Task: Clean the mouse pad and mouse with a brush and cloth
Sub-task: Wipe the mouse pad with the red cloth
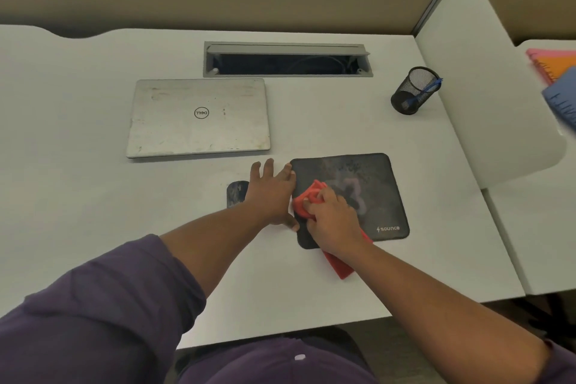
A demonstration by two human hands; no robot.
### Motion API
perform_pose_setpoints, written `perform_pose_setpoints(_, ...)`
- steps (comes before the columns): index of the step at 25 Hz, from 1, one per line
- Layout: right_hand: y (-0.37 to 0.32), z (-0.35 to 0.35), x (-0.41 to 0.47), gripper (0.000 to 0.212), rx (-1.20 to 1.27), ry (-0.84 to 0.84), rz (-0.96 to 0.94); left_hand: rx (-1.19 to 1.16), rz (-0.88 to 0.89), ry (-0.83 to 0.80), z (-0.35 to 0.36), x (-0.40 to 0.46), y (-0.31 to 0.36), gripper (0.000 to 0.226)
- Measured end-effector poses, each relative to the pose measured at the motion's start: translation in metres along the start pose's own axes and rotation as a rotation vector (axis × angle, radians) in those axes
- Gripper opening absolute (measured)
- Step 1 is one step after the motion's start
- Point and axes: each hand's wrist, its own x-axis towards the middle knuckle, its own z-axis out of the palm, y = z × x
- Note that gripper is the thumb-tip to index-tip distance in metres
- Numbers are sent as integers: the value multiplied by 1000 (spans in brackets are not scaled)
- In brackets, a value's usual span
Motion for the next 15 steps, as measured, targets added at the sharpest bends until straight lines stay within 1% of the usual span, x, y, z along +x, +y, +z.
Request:
perform_pose_setpoints(3, -3, 8, -22, 37, 11, -10, 31, 14, 25, 1, -2, 0, 0, 134)
perform_pose_setpoints(6, 2, 12, -37, 31, 53, -1, 36, 16, 42, -19, -6, -3, 1, 135)
perform_pose_setpoints(7, 6, 11, -38, 28, 99, -1, 41, -6, 39, 11, -5, -7, -1, 133)
perform_pose_setpoints(8, 10, 10, -37, 25, 178, 2, 59, -47, 25, 79, -3, -13, -4, 127)
perform_pose_setpoints(10, 12, 8, -33, 26, 394, 33, 103, -188, -51, 300, 6, -34, -20, 108)
perform_pose_setpoints(12, -1, 4, -29, 28, 653, 96, 133, -389, -105, 508, 18, -66, -42, 85)
perform_pose_setpoints(13, -11, 3, -27, 28, 781, 123, 137, -493, -117, 573, 25, -82, -51, 74)
perform_pose_setpoints(14, -24, 1, -26, 28, 876, 132, 127, -622, -144, 599, 29, -99, -57, 61)
perform_pose_setpoints(15, -37, 1, -26, 28, 931, 136, 97, -786, -199, 579, 29, -115, -58, 49)
